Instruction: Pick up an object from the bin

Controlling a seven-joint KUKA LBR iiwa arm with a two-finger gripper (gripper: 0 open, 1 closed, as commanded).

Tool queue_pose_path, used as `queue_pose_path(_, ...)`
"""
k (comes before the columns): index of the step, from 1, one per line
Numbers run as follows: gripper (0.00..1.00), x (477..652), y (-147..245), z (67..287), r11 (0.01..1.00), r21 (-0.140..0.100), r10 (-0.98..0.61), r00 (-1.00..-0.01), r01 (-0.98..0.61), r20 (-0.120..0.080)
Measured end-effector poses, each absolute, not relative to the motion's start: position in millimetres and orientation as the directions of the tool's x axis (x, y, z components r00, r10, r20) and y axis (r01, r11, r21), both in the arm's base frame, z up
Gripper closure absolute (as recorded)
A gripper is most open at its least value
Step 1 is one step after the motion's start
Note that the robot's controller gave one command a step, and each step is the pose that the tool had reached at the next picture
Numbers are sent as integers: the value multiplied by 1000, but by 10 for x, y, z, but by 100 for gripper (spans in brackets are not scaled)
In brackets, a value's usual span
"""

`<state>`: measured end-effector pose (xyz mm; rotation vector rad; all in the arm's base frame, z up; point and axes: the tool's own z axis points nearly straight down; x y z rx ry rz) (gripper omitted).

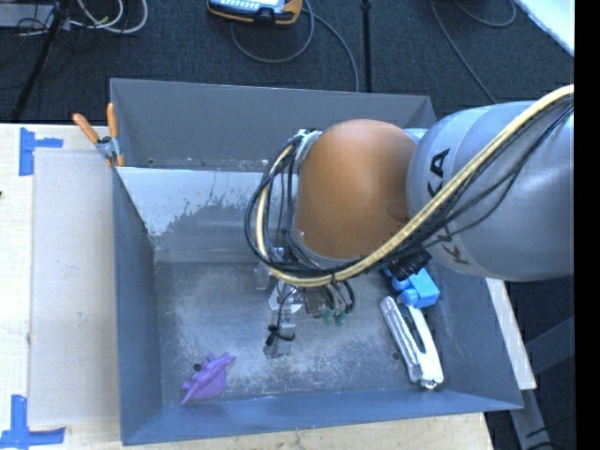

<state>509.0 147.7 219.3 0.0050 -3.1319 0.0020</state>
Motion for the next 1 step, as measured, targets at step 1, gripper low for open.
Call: queue_pose_path(1, 0, 5108, 1467, 2236, 1000, 0, 2, -1000, 2, 2)
